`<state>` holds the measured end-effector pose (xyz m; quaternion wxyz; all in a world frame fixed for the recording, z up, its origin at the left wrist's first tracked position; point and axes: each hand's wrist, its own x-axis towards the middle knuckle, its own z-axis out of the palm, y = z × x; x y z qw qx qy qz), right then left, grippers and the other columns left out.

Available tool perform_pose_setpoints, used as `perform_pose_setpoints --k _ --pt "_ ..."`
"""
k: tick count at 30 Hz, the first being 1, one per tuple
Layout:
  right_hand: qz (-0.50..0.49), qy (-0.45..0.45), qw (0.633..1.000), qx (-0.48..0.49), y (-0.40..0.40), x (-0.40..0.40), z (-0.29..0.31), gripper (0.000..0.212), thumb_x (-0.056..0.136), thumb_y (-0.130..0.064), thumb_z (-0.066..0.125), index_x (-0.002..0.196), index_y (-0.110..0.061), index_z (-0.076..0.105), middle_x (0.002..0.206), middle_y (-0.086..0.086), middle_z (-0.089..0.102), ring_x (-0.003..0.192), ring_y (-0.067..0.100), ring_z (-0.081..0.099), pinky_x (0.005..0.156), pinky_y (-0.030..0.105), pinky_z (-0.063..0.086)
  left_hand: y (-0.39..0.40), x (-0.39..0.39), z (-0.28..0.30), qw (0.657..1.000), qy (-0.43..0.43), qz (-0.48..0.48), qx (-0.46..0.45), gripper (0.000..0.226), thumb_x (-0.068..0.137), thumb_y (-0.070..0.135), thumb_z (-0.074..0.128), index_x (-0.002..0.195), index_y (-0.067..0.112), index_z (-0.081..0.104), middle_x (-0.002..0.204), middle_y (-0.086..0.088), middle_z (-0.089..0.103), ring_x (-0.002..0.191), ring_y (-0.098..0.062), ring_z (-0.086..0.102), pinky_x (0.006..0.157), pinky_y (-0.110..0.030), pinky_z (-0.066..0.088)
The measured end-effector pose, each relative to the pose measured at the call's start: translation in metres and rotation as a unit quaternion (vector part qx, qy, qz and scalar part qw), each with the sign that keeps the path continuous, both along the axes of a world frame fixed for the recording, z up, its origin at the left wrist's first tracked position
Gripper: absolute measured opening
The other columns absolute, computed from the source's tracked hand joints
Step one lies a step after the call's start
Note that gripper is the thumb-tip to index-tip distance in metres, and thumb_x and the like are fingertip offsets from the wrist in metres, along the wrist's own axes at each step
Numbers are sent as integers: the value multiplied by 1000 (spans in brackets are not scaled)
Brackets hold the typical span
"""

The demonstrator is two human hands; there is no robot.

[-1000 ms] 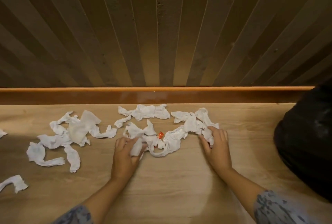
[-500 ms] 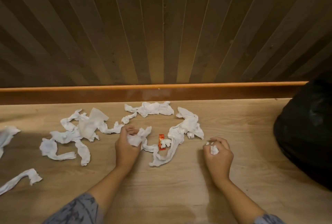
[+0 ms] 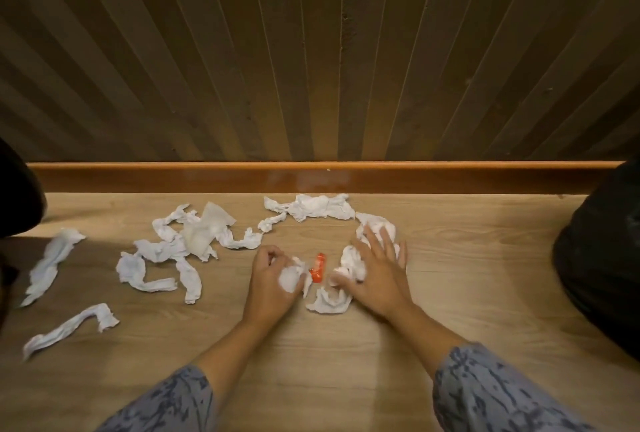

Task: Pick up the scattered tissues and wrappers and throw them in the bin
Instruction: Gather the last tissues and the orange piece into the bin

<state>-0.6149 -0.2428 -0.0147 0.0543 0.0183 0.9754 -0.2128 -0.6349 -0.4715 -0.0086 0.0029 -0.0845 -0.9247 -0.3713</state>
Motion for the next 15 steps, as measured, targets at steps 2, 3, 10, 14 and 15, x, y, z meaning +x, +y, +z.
perform_pose_setpoints --k 2,3,10,14,15 --pt "22 34 999 0 -9 22 -6 96 68 -91 41 141 -28 45 156 -8 28 149 21 9 120 51 2 -10 10 -6 999 -1 -33 23 31 72 9 79 100 11 66 134 1 46 127 -11 44 106 -20 36" --pt "33 64 997 -23 -11 32 -10 88 72 -85 49 135 -23 51 150 -5 38 146 22 21 118 50 16 -15 15 -8 999 -7 -43 25 41 72 4 76 110 13 65 137 4 47 128 -7 44 106 -16 35" --pt "35 175 954 -239 1 65 -12 23 80 -19 66 99 -17 55 99 -10 49 89 10 53 74 27 49 -10 20 5 992 -7 73 103 38 69 -6 67 90 23 57 91 5 63 86 -4 58 70 -9 43" --pt "-79 187 947 -249 16 46 10 37 78 -22 56 115 -20 60 103 -9 55 84 4 54 68 15 45 1 10 15 984 14 113 138 33 72 10 69 102 19 60 94 6 63 88 -4 59 74 -12 46" --pt "-105 164 951 -240 19 39 12 39 78 -19 56 117 -22 63 103 -9 56 82 5 55 66 15 44 3 7 14 985 19 111 128 32 71 17 69 102 19 61 96 6 63 89 -5 59 77 -17 47"
